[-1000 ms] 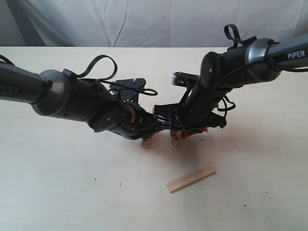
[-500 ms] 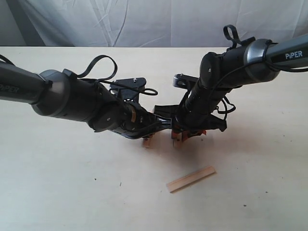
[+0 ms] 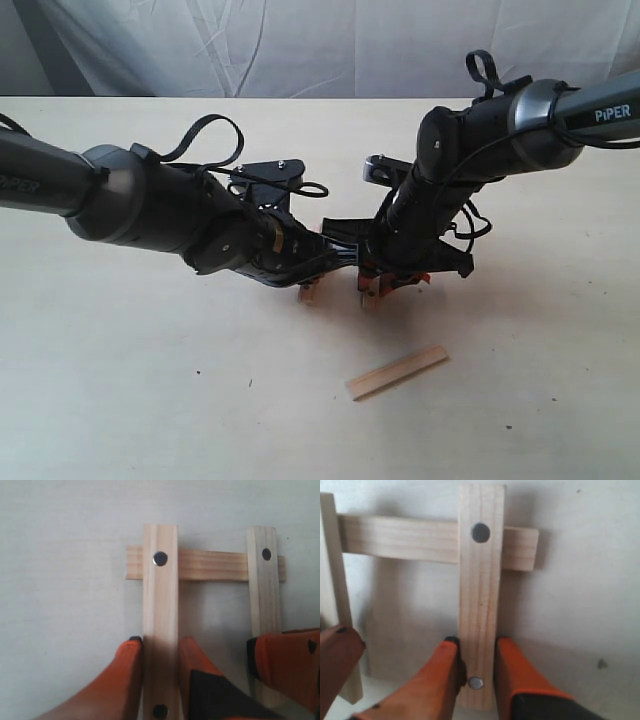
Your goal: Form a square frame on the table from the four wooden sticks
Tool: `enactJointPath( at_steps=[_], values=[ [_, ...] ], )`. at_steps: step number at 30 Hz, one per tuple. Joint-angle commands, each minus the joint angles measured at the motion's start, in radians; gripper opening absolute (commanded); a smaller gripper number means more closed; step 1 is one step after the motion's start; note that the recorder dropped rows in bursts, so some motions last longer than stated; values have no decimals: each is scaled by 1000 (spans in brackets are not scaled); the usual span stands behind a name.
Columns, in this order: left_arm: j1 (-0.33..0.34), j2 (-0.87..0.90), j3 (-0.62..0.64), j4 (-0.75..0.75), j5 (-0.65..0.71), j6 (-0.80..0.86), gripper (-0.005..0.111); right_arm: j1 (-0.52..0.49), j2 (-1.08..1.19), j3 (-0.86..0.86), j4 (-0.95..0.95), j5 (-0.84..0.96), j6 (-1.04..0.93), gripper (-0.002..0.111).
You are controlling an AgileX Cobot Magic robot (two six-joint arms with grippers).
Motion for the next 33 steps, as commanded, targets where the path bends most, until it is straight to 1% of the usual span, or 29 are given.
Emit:
enactJointPath(
  at_steps=[1, 2, 3, 13, 21, 23, 28, 30, 33],
  values=[
    [2, -10, 5, 2, -5, 0, 0, 1, -7, 4, -3, -1, 6, 39],
    [2, -10, 5, 2, -5, 0, 0, 1, -7, 4, -3, -4, 6, 44],
    [2, -10, 5, 2, -5, 0, 0, 1, -7, 4, -3, -8, 6, 47],
    [2, -10, 5, 2, 3, 0, 0, -4, -66, 4, 0, -40, 13, 46],
    [2, -10, 5, 2, 44, 0, 1, -62, -117, 4, -11, -17, 15, 46],
    [2, -10, 5, 2, 44, 0, 7, -64, -117, 4, -22, -15, 15, 46],
    [2, -10, 5, 2, 44, 0, 31, -64, -117, 4, -34, -17, 15, 46],
    [2, -10, 5, 2, 44, 0, 37, -64, -117, 4, -34, -17, 15, 46],
    [2, -10, 5, 2, 46, 0, 38, -64, -117, 4, -47, -17, 15, 46]
  ],
)
